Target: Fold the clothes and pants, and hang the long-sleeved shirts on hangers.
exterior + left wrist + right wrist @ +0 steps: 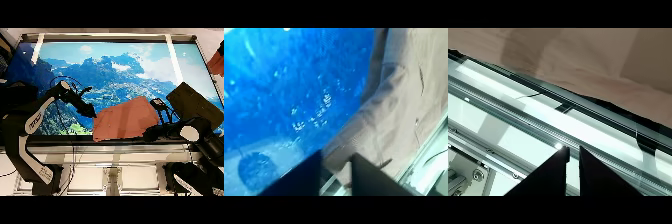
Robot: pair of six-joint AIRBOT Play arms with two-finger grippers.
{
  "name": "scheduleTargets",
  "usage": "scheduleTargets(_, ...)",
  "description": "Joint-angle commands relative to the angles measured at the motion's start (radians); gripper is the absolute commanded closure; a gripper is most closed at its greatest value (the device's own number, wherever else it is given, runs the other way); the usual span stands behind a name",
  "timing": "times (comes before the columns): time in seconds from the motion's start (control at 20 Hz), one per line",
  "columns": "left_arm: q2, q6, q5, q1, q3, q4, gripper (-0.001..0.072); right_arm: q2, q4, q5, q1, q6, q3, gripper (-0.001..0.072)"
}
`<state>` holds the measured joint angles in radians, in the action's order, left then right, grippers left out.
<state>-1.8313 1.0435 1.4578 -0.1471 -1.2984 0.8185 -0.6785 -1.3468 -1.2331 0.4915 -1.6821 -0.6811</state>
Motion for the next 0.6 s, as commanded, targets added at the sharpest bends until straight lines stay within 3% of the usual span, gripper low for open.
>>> scheduleTargets(0.0,0.0,-0.013,0.002,0.002,0.0,-0.02,0.0626,0.0,-0.001,0.004,0.0,0.002,0.0,0.0618)
scheduleTargets(0.1,0.013,-0.017,0.012,0.006,0.0,-0.019,0.0683,0.0,-0.008,0.004,0.0,0.015,0.0,0.0618)
scheduleTargets(0.45,0.192,-0.042,0.04,0.037,-0.001,-0.013,0.0686,-0.014,-0.053,0.061,-0.022,0.111,0.0,0.0615)
scheduleTargets(0.5,0.246,-0.042,0.06,0.044,-0.002,0.016,0.0686,-0.024,-0.037,0.073,-0.055,0.153,-0.001,0.0547)
scheduleTargets(0.55,0.304,-0.042,0.08,0.045,-0.002,0.076,0.0686,-0.04,0.018,0.081,-0.105,0.217,-0.005,0.0416)
